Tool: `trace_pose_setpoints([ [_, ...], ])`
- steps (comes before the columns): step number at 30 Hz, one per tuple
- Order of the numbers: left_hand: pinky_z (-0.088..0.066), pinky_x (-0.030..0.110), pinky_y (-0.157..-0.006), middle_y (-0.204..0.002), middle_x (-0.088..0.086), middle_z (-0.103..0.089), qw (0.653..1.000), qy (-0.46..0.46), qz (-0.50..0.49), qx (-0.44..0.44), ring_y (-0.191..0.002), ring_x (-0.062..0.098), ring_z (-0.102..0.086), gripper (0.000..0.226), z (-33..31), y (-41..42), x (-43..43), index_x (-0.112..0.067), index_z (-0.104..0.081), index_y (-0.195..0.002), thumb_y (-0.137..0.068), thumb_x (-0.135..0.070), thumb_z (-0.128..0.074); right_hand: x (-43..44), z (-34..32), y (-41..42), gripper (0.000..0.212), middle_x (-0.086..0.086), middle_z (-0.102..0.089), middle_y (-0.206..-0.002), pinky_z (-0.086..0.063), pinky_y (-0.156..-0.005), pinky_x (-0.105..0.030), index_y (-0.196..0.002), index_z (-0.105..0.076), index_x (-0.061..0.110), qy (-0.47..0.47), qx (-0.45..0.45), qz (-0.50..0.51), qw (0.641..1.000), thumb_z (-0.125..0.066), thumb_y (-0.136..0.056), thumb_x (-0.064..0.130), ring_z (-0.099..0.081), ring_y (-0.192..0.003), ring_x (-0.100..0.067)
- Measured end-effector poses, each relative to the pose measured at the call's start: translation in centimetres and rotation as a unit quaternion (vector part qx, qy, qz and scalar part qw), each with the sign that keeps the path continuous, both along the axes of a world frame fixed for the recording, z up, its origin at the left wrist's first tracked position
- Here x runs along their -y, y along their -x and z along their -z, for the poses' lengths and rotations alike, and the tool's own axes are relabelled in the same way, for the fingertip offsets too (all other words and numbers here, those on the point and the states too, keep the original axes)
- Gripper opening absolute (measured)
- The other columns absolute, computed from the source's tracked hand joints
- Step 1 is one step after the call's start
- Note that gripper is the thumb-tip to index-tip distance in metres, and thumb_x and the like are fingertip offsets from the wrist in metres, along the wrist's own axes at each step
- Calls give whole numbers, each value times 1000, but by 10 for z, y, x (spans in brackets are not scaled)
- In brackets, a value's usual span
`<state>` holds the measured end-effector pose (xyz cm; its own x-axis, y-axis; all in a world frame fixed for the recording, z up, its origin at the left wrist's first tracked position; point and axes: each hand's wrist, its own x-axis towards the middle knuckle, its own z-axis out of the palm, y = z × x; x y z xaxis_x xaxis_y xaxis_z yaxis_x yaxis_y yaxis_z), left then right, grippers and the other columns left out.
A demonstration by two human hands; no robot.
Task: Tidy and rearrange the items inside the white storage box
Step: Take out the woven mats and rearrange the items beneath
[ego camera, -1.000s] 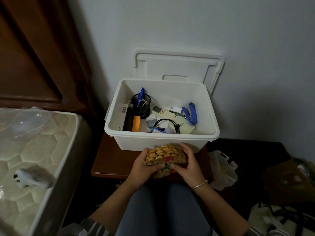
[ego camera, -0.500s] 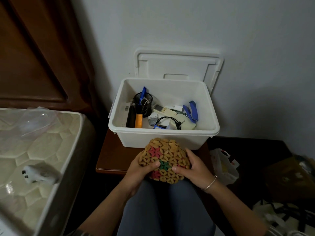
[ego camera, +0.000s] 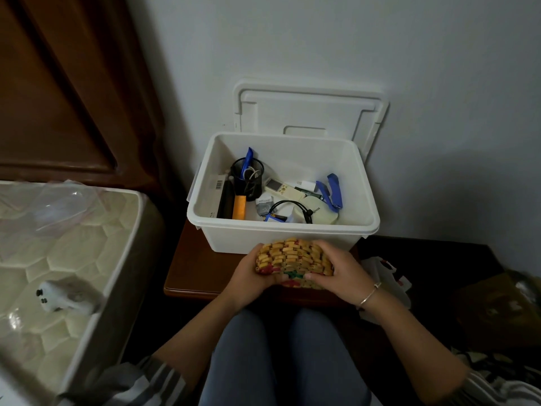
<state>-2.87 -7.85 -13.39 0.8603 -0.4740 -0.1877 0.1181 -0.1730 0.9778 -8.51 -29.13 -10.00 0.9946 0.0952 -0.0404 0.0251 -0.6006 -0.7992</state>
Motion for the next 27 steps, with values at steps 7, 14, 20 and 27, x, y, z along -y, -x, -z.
trace_pose_setpoints([
  [7, -50, 44, -98, -114, 5, -69, 998, -24, -40, -53, -108, 19, -64, 54, 40, -4, 9, -11, -58, -118, -70, -4, -83, -3, 36, -14, 54, -1, -55, -119, -36, -88, -13, -126, -50, 15, 94, -8, -3, 996, -73, -77, 17, -51, -111, -12],
  [14, -50, 23, -91, -116, -7, -63, 997, -54, -37, -31, -114, 14, -59, 63, 46, -15, 6, -24, -51, -121, -69, -8, -84, -2, 45, -17, 59, 9, -49, -118, -37, -91, -15, -129, -43, 22, 33, -14, 44, 998, -73, -79, 20, -48, -112, -5],
  [20, -42, 21, -98, -126, -13, -49, 978, -112, -1, 177, -121, 5, -45, 79, 39, -18, -1, -37, -42, -127, -62, -24, -86, -7, 47, -20, 56, 11, -48, -115, -38, -89, -11, -127, -46, 19, 52, 0, 9, 999, -73, -78, 20, -48, -110, -5],
  [27, -37, 10, -86, -109, -31, -46, 960, -141, 24, 242, -106, -5, -45, 63, 34, -16, 2, -52, -44, -113, -71, -23, -82, -18, 56, -10, 79, 7, -50, -123, -41, -98, -21, -136, -36, 21, -22, 16, 111, 993, -80, -71, 18, -48, -116, -6],
])
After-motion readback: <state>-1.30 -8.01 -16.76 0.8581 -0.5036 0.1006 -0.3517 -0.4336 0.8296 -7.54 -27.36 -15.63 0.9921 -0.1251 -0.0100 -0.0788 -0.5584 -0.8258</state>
